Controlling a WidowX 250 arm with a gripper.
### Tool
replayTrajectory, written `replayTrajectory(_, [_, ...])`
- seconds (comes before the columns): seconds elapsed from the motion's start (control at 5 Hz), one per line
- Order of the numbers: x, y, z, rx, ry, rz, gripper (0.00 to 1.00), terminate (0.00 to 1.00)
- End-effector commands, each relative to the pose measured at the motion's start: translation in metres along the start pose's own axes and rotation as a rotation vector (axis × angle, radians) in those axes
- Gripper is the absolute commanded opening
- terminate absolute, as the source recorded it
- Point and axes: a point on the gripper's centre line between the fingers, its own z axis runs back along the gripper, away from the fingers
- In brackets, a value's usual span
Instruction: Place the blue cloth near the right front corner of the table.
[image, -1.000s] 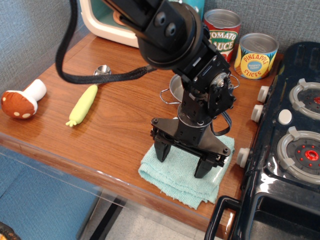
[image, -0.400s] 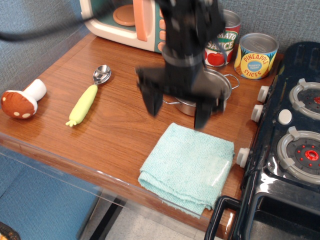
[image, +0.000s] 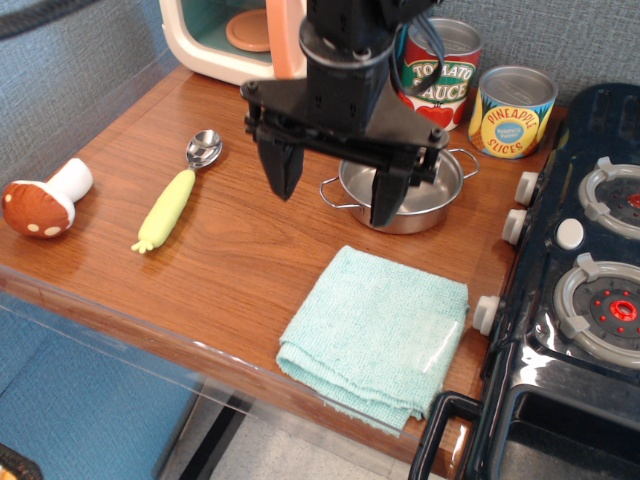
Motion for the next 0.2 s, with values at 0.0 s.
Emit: replayTrajectory(0.0, [0.0065, -0.0037, 0.0091, -0.016, -0.037, 0.001, 1.00, 1.00])
